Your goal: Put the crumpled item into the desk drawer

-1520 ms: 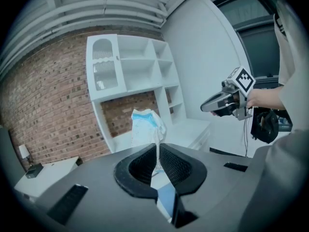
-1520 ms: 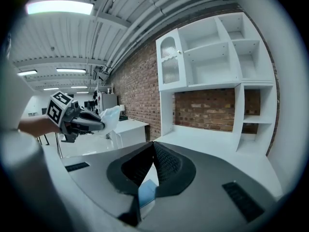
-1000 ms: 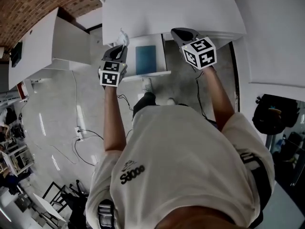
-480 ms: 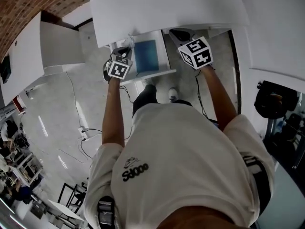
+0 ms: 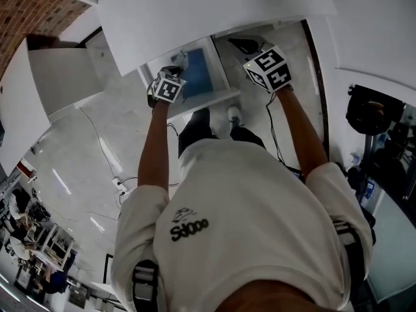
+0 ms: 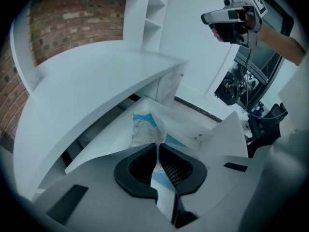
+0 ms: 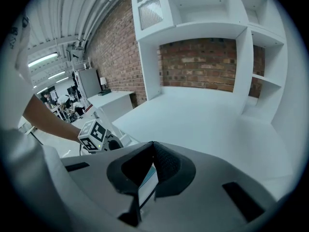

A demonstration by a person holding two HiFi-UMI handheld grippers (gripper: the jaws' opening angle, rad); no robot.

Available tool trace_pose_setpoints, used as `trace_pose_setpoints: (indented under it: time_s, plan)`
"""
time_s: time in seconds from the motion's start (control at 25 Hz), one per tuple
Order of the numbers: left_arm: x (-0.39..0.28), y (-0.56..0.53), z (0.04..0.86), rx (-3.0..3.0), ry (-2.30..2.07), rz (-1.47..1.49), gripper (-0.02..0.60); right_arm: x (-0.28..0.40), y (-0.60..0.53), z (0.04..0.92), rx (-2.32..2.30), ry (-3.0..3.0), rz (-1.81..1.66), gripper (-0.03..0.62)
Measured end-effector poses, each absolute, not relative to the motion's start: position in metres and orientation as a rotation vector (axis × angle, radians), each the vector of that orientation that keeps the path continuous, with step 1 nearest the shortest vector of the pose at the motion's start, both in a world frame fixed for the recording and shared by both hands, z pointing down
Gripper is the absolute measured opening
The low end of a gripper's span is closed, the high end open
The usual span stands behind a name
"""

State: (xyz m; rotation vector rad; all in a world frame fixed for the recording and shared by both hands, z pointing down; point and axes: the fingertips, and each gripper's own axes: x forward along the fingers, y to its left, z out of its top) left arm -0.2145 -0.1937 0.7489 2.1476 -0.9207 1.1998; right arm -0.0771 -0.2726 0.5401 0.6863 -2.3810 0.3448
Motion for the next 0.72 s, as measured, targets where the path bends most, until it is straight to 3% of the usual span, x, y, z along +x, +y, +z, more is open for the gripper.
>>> trace_pose_setpoints:
  time_s: [0.72]
  plan:
    - [-0.174, -0.213, 0.87, 2.101, -0.659, 1.353, 0.032, -0.019, -0.266, 0.601, 0.794, -2.183, 0.605, 0.006]
